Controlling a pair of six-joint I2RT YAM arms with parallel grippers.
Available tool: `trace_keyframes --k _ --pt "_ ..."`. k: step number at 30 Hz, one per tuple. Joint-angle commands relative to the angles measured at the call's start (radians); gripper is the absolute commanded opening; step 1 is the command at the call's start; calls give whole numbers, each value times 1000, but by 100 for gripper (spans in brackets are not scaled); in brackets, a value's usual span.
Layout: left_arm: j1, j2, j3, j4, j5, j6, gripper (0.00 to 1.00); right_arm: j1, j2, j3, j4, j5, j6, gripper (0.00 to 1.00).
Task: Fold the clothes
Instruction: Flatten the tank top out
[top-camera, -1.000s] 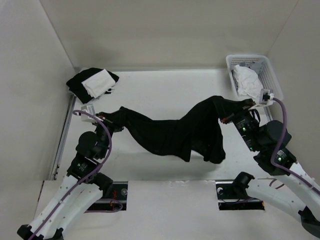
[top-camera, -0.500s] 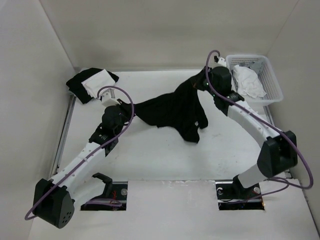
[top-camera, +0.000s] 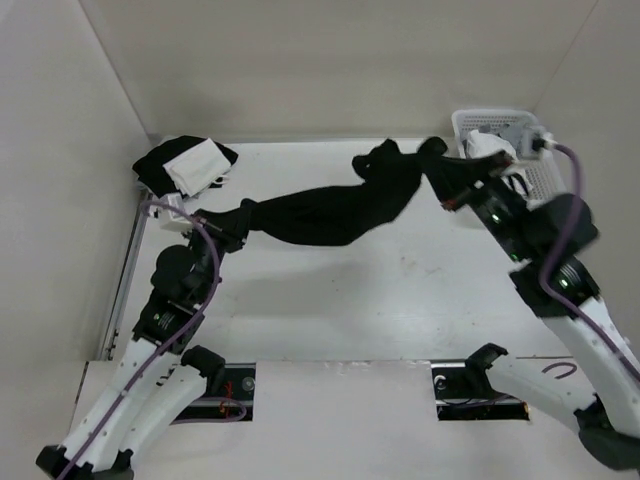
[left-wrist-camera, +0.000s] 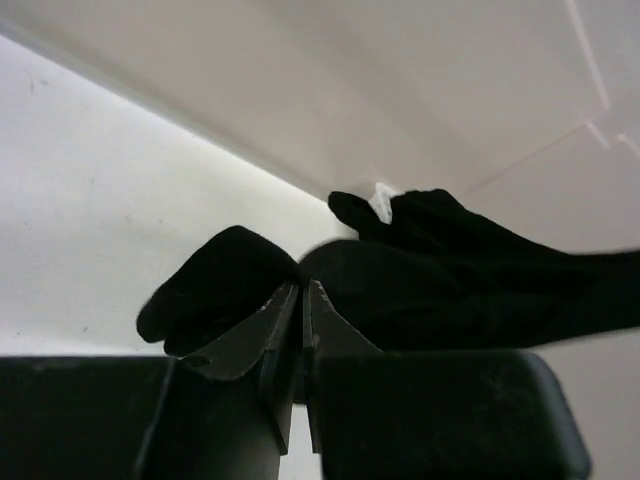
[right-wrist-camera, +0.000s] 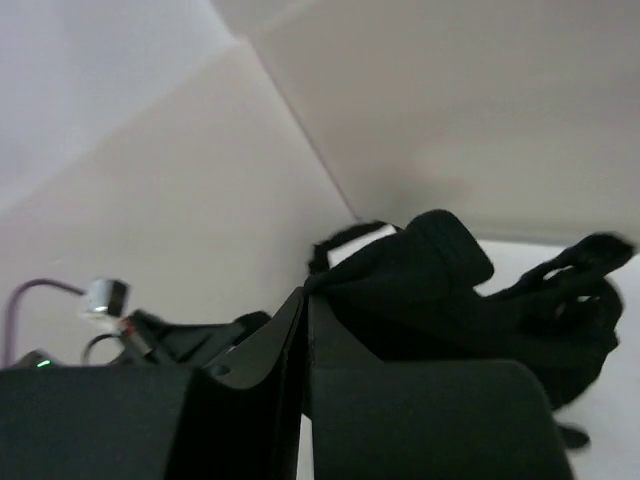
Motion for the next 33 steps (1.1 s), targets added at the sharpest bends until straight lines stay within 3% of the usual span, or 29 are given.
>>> trace_keyframes --k 1,3,7,10,13,14,16,19,22,23,25,28,31,33 --pt "-17 -105 -50 -162 -19 -27 6 16 -105 -100 -29 32 -21 5" --pt "-18 -151 -110 -212 -30 -49 8 -40 -80 -145 -4 26 -6 5" --pt "-14 -168 -221 -233 -20 -101 9 -180 136 -228 123 -58 42 6" --pt "-26 -130 -302 -190 -16 -153 10 -249 391 -236 278 -132 64 7" --pt "-40 -44 -347 -119 -10 -179 13 -300 705 -89 338 -193 96 9" --pt "-38 -21 -350 -102 -10 -179 16 -309 774 -32 329 -204 112 12" --pt "-25 27 -350 -69 -10 -170 18 -320 859 54 289 -212 143 28" --pt "-12 80 -337 -46 -9 -144 23 -318 824 38 262 -160 146 48" --pt "-56 183 -319 -44 -3 -81 27 -315 694 -94 235 -47 148 53" --pt "-78 224 -311 -50 0 -64 29 -311 642 -157 232 -2 146 51" --pt "-132 304 -301 -44 20 -37 36 -282 561 -270 238 67 163 38" --pt "-217 424 -281 13 49 -14 47 -196 438 -434 211 151 165 5" --pt "-270 553 -258 114 106 -12 51 -78 350 -524 128 210 145 6" --pt "-287 620 -249 178 167 -18 50 32 301 -561 53 246 136 20"
